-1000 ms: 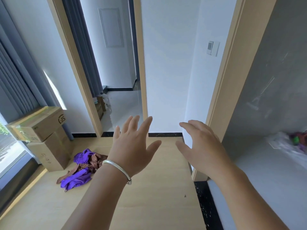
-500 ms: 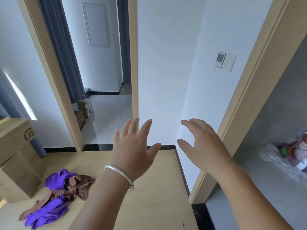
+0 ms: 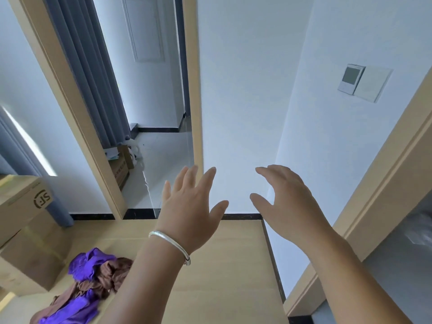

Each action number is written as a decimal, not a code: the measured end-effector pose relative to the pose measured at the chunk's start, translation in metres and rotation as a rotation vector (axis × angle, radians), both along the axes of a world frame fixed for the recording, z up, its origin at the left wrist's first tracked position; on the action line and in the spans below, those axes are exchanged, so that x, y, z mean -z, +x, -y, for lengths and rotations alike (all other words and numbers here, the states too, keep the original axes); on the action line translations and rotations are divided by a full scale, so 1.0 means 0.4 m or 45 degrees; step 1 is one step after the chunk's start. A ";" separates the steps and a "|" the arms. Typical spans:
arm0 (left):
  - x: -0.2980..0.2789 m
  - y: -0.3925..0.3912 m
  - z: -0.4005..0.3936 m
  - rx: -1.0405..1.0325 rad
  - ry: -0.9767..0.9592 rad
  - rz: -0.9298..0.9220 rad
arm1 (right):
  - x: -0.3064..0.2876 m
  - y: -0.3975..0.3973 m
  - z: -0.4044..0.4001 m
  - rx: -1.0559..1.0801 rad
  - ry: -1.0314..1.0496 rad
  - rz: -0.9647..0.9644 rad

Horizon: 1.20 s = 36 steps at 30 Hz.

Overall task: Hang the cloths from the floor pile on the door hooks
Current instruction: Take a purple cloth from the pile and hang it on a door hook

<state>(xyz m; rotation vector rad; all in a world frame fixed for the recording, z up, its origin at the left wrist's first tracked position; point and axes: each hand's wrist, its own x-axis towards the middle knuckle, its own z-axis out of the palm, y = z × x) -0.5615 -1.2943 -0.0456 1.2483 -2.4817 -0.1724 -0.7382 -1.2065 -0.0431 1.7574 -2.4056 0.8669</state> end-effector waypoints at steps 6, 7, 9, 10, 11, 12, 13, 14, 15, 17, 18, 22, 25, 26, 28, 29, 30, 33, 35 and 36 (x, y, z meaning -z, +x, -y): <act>-0.016 -0.190 0.122 -0.061 -0.014 0.053 | 0.007 -0.220 0.150 -0.089 0.072 0.050; -0.017 -0.218 0.140 -0.074 -0.016 0.066 | 0.008 -0.253 0.172 -0.099 0.073 0.050; -0.021 -0.270 0.174 -0.101 -0.008 0.075 | 0.011 -0.312 0.215 -0.125 0.063 0.055; -0.021 -0.291 0.189 -0.115 -0.005 0.076 | 0.013 -0.337 0.233 -0.140 0.062 0.066; -0.018 -0.314 0.208 -0.131 0.001 0.077 | 0.019 -0.363 0.256 -0.158 0.064 0.078; -0.017 -0.325 0.220 -0.139 0.005 0.077 | 0.022 -0.377 0.269 -0.168 0.058 0.081; -0.016 -0.333 0.232 -0.147 0.007 0.075 | 0.026 -0.389 0.284 -0.177 0.051 0.086; -0.012 -0.346 0.251 -0.162 0.012 0.075 | 0.031 -0.407 0.307 -0.191 0.050 0.097; -0.008 -0.356 0.269 -0.176 0.019 0.076 | 0.035 -0.419 0.329 -0.203 0.049 0.105; 0.001 -0.370 0.309 -0.200 0.036 0.081 | 0.044 -0.436 0.379 -0.226 0.060 0.125; 0.007 -0.374 0.332 -0.212 0.044 0.083 | 0.049 -0.441 0.406 -0.239 0.069 0.134; 0.036 -0.387 0.446 -0.252 0.079 0.063 | 0.063 -0.452 0.534 -0.287 0.093 0.145; 0.053 -0.388 0.560 -0.256 0.093 0.043 | 0.064 -0.451 0.654 -0.304 0.100 0.120; 0.057 -0.385 0.603 -0.261 0.093 0.036 | 0.062 -0.448 0.698 -0.307 0.102 0.110; 0.063 -0.372 0.690 -0.277 0.094 0.017 | 0.056 -0.440 0.791 -0.320 0.112 0.087; 0.065 -0.364 0.734 -0.287 0.097 0.004 | 0.052 -0.433 0.839 -0.329 0.119 0.078; 0.067 -0.352 0.778 -0.297 0.100 -0.010 | 0.046 -0.425 0.888 -0.341 0.125 0.070; 0.071 -0.314 0.906 -0.346 0.112 -0.051 | 0.029 -0.392 1.032 -0.393 0.126 0.041; 0.073 -0.287 0.982 -0.375 0.104 -0.048 | 0.023 -0.366 1.119 -0.426 0.110 0.027; 0.075 -0.272 1.017 -0.387 0.101 -0.043 | 0.023 -0.350 1.160 -0.442 0.101 0.024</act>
